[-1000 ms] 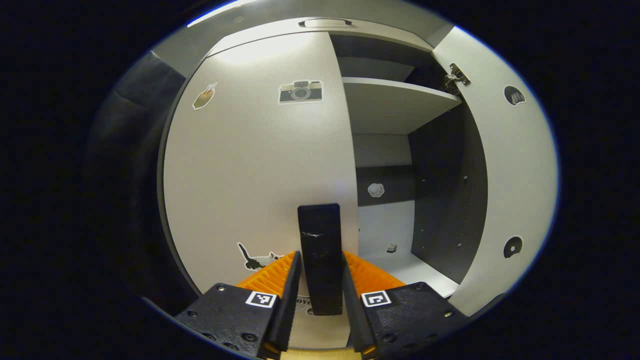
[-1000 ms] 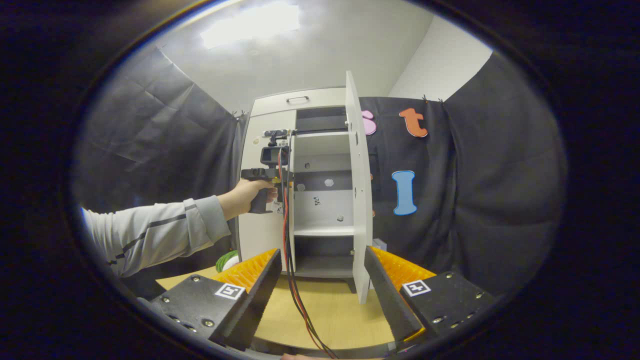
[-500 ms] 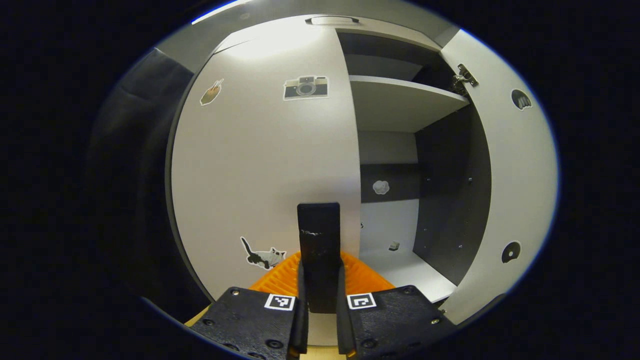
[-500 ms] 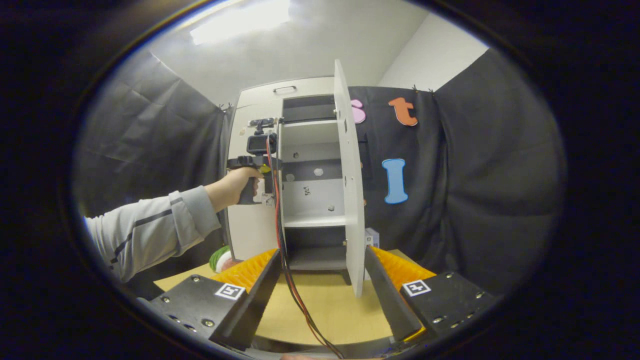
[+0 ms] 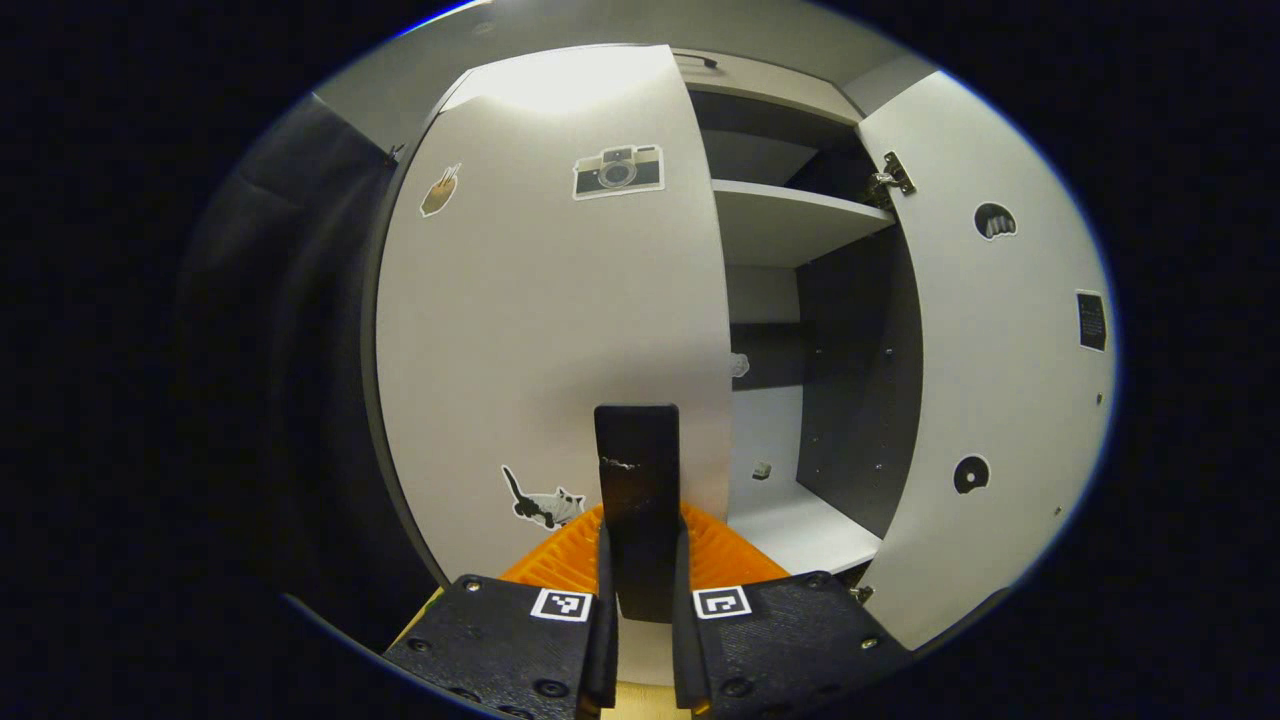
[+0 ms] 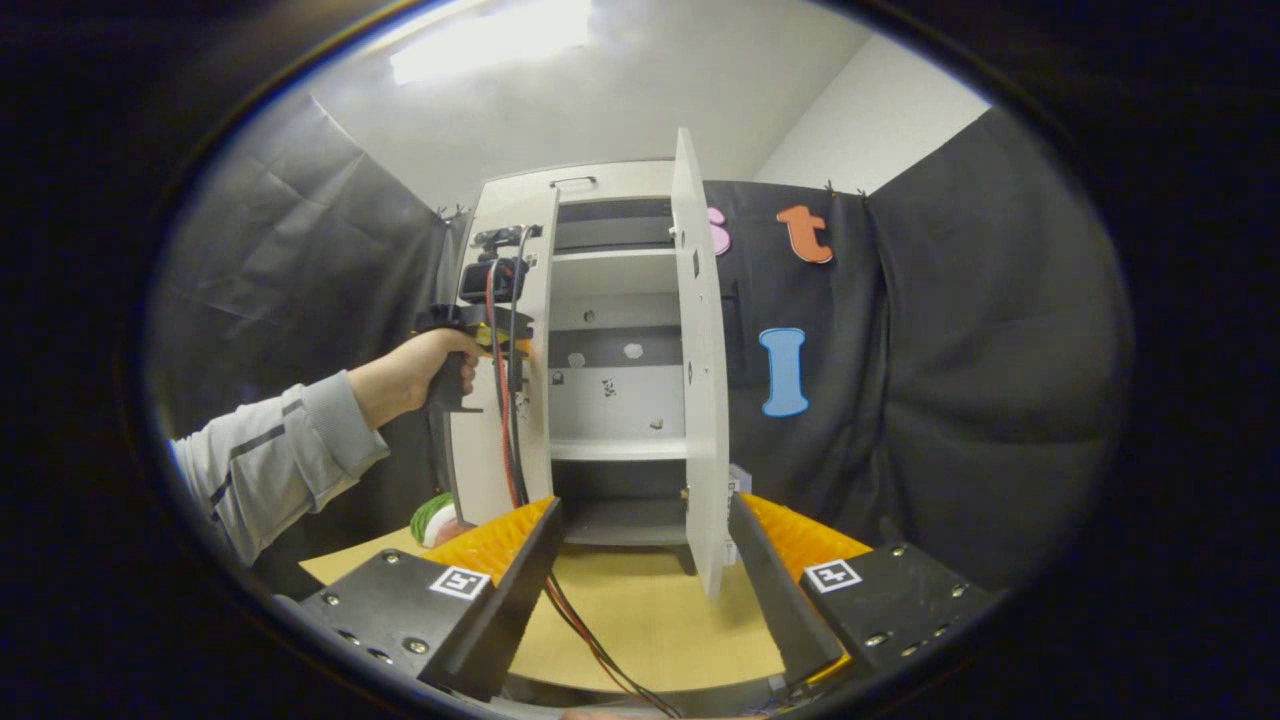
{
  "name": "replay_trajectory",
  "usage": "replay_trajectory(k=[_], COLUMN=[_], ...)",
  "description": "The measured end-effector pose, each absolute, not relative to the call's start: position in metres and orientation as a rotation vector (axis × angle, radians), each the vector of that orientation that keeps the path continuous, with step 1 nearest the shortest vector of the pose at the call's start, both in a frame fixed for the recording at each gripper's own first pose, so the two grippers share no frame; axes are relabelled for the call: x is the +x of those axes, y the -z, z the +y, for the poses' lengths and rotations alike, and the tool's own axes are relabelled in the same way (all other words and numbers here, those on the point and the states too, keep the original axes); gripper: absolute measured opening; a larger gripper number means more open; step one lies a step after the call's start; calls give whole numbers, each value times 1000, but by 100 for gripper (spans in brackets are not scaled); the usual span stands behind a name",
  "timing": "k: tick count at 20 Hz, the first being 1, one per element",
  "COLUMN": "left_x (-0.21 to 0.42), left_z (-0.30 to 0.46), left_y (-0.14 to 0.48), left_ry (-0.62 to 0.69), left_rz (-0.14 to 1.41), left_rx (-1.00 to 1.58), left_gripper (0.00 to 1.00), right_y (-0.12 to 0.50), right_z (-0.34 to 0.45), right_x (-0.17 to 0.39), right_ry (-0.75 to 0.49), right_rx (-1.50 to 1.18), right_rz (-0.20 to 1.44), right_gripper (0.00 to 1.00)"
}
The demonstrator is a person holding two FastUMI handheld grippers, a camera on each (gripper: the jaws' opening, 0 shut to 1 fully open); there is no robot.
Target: Open the right door of the double-door shoe cabinet with the right hand, and open the left door with the left hand.
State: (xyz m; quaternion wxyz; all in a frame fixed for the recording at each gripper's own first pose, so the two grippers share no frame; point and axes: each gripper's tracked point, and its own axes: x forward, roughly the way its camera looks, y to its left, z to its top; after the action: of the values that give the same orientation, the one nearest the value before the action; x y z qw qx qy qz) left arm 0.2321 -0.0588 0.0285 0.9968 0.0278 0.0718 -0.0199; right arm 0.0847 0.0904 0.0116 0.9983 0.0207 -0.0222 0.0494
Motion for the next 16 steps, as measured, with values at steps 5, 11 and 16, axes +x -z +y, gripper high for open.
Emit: replay_trajectory(k=[5,11,16], left_x=[208,184,166], left_z=[-48,-33,-18], left_y=[-31,-33,-35], left_ry=[71,88,98], left_rz=[145,149,151], left_rx=[62,57,62], left_gripper=[23,23,22], right_y=[-12,-17,-19], right_z=[96,101,101], right_x=[88,91,95], right_ry=[-77,-57,-42], right_rx=[51,62,85], right_rz=[-32,-35,-27], right_gripper=[98,98,99])
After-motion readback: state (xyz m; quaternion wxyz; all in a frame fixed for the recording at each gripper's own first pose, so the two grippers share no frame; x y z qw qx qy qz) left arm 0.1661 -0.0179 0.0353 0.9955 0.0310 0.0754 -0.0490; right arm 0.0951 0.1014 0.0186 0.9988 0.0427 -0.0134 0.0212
